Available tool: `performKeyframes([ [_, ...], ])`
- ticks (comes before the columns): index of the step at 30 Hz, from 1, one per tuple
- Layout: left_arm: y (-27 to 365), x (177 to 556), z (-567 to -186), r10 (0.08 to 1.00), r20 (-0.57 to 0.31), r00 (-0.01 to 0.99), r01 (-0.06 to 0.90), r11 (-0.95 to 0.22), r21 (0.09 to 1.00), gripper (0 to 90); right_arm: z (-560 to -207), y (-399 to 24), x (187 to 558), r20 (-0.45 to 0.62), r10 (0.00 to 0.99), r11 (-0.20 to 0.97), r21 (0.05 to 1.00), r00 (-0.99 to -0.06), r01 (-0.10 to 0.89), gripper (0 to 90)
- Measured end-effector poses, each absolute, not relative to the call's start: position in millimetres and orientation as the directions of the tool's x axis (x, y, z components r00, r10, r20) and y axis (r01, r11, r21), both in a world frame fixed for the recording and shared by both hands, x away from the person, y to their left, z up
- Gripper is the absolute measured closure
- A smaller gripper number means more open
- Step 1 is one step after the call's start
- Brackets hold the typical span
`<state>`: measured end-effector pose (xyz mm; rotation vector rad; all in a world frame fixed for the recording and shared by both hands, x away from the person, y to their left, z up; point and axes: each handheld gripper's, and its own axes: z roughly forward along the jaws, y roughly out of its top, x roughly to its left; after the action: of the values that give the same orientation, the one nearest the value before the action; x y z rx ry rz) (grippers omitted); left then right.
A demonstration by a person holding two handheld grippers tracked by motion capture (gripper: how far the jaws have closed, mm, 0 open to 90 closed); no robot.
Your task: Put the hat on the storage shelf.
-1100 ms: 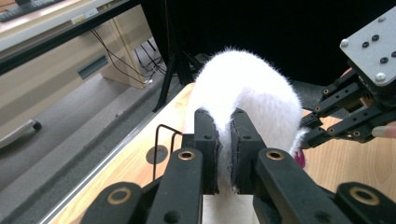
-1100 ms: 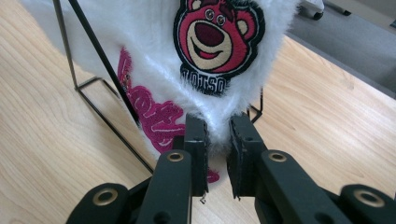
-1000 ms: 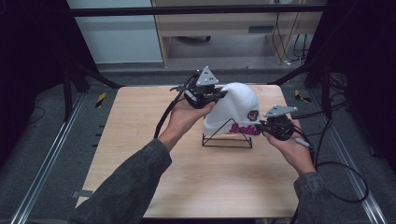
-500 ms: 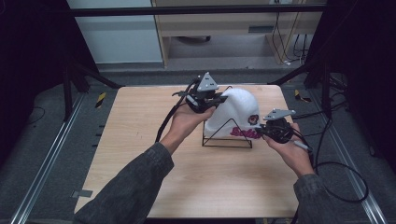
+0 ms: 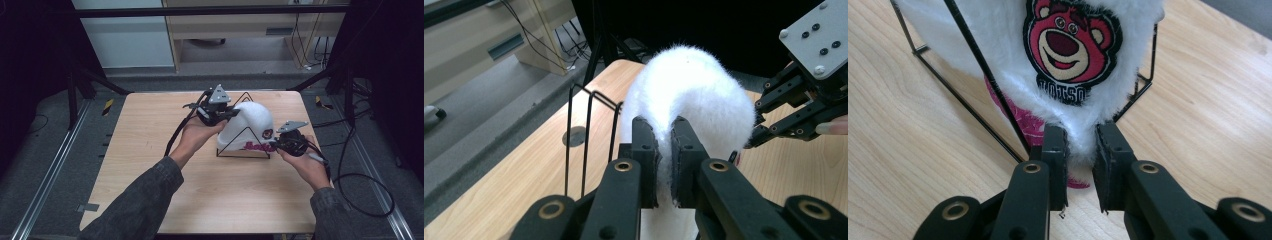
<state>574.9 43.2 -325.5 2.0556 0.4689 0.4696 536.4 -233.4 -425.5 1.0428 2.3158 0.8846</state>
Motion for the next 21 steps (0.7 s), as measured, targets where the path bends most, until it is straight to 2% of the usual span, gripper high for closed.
performKeyframes([
  [21, 44.8, 575.9, -339.7, 0.500, 0.098, 0.861, 0.178, -0.476, 0.861, 83.4, -438.8, -234.9, 540.0, -0.106, 0.784, 0.495, 0.701, -0.611, 0.513, 77.1],
])
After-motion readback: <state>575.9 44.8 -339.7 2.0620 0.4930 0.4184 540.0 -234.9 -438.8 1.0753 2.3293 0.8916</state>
